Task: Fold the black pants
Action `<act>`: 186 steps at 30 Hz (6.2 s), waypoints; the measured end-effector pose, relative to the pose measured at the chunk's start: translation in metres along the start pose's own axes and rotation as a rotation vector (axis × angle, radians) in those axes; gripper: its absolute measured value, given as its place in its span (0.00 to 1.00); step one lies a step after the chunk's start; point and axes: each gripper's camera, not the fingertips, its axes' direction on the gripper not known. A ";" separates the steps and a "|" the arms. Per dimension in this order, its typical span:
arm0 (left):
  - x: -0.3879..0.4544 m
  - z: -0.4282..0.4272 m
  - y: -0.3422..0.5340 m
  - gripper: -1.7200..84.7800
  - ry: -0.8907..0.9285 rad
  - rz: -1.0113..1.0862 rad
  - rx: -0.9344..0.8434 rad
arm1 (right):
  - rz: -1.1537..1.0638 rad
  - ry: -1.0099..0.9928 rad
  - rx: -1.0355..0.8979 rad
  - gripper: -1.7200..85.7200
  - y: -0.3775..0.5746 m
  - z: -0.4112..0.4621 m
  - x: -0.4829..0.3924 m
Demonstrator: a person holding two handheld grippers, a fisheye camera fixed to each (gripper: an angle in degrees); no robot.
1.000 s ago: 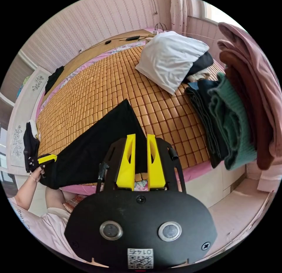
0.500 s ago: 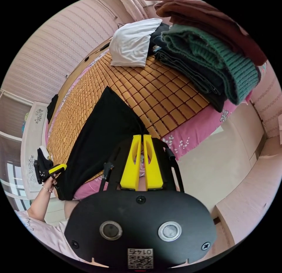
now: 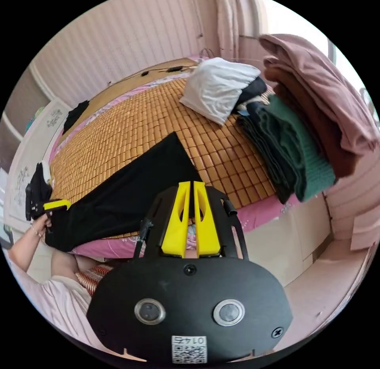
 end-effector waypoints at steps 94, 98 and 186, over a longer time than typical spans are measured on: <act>-0.421 -0.097 0.871 0.07 -0.009 -0.834 0.409 | -1.555 -0.527 -0.389 0.15 0.165 0.413 -1.149; -0.457 -0.084 0.857 0.09 0.051 -0.780 0.316 | -1.578 -0.492 -0.513 0.11 0.170 0.448 -1.185; -0.019 0.025 0.334 0.01 0.075 0.021 -0.037 | -1.076 -0.106 -0.446 0.01 0.095 0.294 -0.704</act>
